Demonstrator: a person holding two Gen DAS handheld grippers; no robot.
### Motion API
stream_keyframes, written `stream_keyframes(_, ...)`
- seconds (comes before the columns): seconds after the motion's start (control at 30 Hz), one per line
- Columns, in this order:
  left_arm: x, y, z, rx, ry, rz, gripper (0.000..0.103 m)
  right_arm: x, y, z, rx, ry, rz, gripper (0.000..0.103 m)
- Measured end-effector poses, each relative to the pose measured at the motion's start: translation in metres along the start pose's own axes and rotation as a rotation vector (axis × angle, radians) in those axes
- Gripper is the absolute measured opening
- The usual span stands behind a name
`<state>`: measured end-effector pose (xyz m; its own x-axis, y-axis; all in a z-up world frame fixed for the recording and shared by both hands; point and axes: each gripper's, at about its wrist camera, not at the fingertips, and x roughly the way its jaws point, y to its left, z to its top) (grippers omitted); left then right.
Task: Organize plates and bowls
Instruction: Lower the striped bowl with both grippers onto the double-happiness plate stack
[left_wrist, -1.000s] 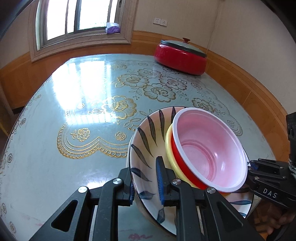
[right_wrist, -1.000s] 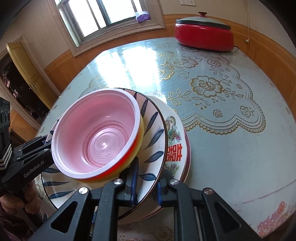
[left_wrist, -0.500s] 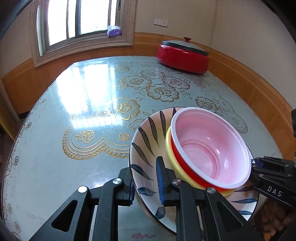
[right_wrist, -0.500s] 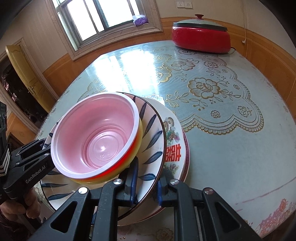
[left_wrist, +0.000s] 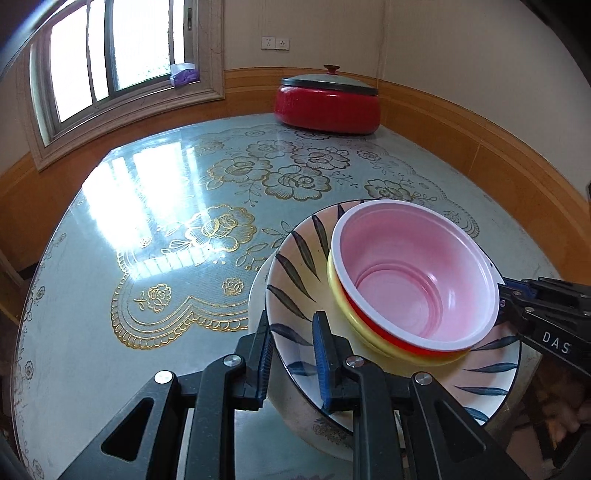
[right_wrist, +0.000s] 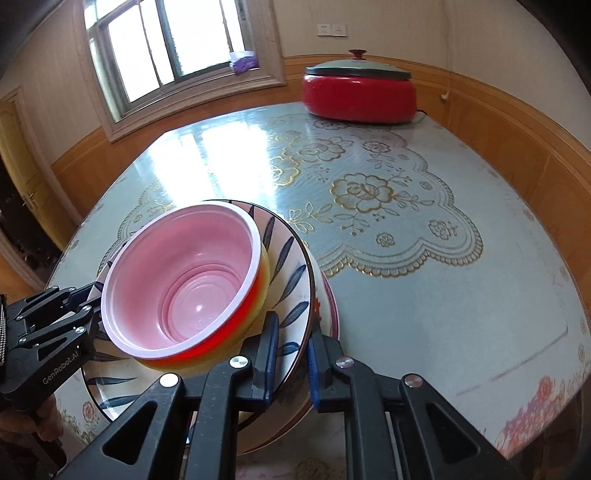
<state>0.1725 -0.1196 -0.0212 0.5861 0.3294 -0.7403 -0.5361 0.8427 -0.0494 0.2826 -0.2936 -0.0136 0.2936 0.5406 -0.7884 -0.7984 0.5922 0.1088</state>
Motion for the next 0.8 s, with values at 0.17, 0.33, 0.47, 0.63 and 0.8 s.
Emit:
stream_keyframes(0.17,-0.001,0.003,-0.001,0.058,-0.003,-0.058,0.022,-0.004,0.007,-0.006,0.063,-0.011,-0.073,0.013)
stream_keyframes(0.33,-0.002,0.006,0.0,0.089,0.006,-0.112,0.025,-0.005,0.013,-0.01,0.114,-0.027,-0.135,0.013)
stream_keyframes(0.47,-0.004,0.007,-0.001,0.105,0.004,-0.143,0.028,-0.007,0.017,-0.013,0.147,-0.043,-0.175,0.013)
stream_keyframes(0.63,-0.007,0.009,-0.002,0.112,-0.001,-0.177,0.033,-0.008,0.023,-0.016,0.177,-0.063,-0.223,0.014)
stream_keyframes(0.8,-0.015,0.012,-0.004,0.122,-0.02,-0.194,0.033,-0.012,0.028,-0.021,0.224,-0.072,-0.246,0.015)
